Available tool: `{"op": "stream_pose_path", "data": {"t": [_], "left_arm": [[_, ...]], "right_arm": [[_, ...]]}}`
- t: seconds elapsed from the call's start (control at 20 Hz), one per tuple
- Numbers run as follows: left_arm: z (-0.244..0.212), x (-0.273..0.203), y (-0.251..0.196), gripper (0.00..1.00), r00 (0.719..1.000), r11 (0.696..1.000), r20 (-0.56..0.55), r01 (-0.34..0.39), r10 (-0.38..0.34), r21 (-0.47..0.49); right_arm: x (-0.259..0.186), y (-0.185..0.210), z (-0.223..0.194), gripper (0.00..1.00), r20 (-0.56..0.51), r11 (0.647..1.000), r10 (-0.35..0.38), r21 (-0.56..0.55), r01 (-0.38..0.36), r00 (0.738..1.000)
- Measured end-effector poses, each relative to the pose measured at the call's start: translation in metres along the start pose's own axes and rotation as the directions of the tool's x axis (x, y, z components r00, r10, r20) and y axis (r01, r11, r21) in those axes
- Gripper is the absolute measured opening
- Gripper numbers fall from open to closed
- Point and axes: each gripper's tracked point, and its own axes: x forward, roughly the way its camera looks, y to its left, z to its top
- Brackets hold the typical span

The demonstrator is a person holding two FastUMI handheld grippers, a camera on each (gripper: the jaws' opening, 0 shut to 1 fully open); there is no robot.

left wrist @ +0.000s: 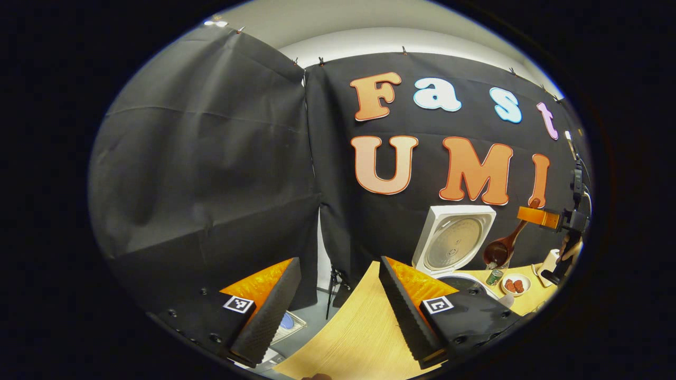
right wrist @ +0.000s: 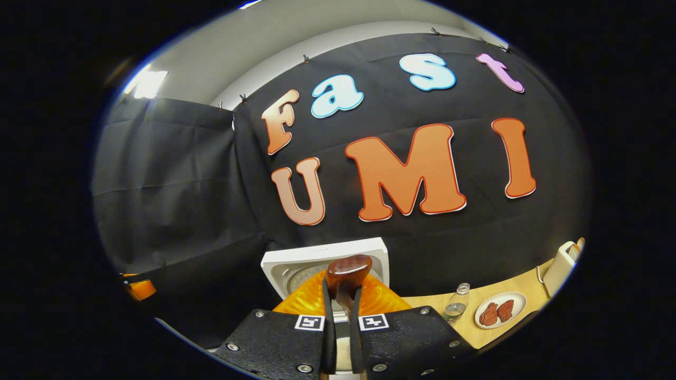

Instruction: Close the left gripper, press the button to open the rice cooker; take a wooden spoon from the chopstick holder with the right hand, scoop a spoonful of rice and pour it into the rice cooker, then put the wooden spoon back into the chopstick holder.

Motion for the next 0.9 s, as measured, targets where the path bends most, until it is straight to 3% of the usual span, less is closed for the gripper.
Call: {"op": "stream_pose_path", "data": {"t": [0.2,0.4,0.9], "left_arm": [[0.002,-0.006,0.002,1.00,1.000,1.000,0.005,-0.005,0.005,-0.004],[0.008,-0.013,-0.003,1.00,1.000,1.000,0.023,0.001,-0.001,-0.008],[0.029,-0.032,-0.047,1.00,0.996,0.998,0.064,0.070,-0.069,-0.002]], "right_arm": [[0.001,-0.002,-0.006,0.10,-0.020,0.999,-0.008,-0.034,0.008,1.000],[-0.006,-0.013,0.001,0.10,-0.024,0.999,-0.005,0.052,0.006,1.000],[-0.095,-0.111,0.020,0.10,-0.010,0.987,-0.146,0.072,0.147,0.989]]}}
